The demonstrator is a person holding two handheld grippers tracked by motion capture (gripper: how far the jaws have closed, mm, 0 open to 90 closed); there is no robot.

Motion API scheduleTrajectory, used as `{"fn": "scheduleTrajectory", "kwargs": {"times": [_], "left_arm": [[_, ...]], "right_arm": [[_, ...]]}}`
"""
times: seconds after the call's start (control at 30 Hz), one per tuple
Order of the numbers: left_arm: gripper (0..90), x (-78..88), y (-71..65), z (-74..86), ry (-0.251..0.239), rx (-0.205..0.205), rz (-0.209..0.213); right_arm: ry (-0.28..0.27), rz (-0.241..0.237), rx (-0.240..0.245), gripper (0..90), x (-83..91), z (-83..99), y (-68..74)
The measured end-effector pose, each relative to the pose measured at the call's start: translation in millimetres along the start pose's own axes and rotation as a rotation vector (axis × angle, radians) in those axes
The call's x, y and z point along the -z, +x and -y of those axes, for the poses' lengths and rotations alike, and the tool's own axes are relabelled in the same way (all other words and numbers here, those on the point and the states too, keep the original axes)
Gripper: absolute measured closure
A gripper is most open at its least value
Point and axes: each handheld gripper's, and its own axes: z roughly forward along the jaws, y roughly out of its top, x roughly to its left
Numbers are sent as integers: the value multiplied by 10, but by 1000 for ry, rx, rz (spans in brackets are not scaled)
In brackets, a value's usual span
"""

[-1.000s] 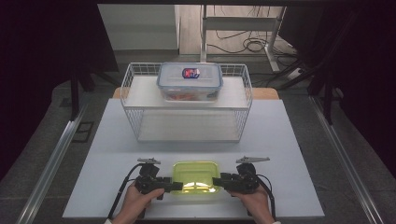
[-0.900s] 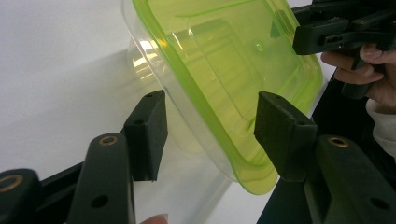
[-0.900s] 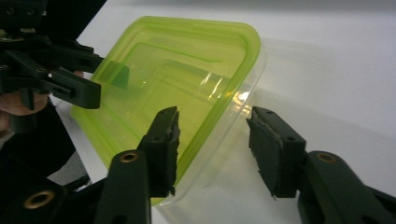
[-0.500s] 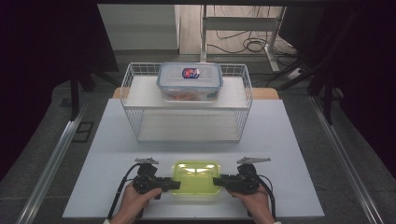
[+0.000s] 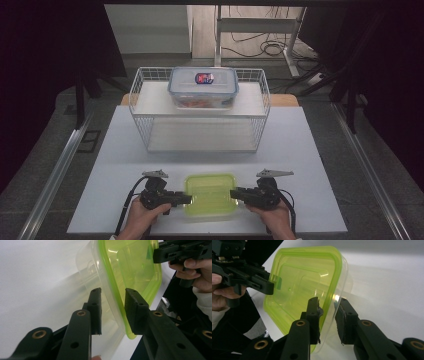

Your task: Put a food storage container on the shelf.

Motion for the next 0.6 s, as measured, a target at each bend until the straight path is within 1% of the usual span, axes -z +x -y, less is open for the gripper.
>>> {"fn": "scheduleTrajectory", "kwargs": {"times": [0.17,0.27,0.37,0.47,0.6], "left_arm": [[695,15,-11,6,-3,-14,1],[730,34,-14,8,-5,-13,4],[744,37,-19,11,-3,-22,0],[746,44,-17,14,-3,-30,-2],[751,47,-12,13,-4,-31,-4]], "right_arm": [[-8,-6,-1,755,19,11,6],[-19,-24,-21,783,38,15,0],[-22,-21,-8,792,45,18,3],[-18,-20,-4,793,49,17,19],[-22,-17,9,793,51,18,35]]}}
